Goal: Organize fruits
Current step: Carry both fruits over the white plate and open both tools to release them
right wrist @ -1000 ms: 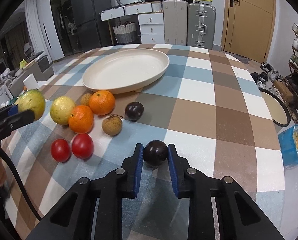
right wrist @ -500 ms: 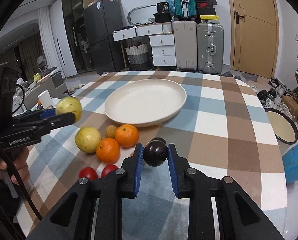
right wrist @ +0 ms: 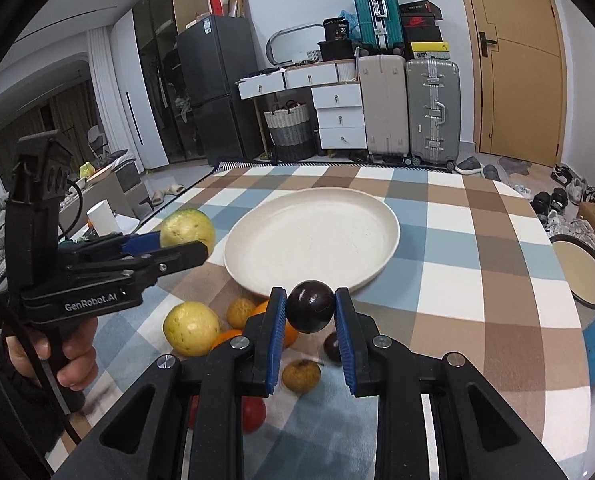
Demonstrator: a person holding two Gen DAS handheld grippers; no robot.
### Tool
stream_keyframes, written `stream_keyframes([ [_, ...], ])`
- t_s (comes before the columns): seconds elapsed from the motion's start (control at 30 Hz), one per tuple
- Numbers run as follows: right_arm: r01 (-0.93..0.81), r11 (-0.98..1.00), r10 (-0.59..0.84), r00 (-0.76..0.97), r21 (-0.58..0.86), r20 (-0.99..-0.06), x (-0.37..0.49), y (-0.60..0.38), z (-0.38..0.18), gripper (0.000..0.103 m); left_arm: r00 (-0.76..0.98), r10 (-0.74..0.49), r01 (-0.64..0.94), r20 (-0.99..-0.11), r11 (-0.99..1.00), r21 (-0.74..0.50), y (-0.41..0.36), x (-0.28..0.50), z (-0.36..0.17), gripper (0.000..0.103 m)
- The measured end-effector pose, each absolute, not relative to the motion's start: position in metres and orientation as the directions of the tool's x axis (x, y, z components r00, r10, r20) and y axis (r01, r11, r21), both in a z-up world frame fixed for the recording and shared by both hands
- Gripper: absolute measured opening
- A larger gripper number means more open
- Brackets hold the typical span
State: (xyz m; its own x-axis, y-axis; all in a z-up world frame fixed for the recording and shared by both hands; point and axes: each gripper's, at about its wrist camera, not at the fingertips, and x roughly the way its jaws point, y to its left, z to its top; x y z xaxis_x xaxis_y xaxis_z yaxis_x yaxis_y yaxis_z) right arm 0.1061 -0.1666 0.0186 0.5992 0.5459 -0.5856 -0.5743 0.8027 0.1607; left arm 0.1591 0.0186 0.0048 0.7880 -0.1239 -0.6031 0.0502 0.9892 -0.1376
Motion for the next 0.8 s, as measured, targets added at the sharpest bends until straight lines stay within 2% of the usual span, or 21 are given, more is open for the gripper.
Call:
stream_keyframes([
  [0.53,-0.576,0.798,0.561,0.605,0.177,-0.565,0.147,-0.151,0.018,0.025,0.791,-0.142,0.093,-0.595,0.989,-0.113,0.014,0.206,0.002,0.049],
  [0.8,-0.574,0.794,0.569,0.584,0.202,-0.579,0.163,-0.140,0.007,0.025,0.770,-0.130,0.063,-0.624,0.990,-0.128,0.022,0.224,-0.015,0.049],
])
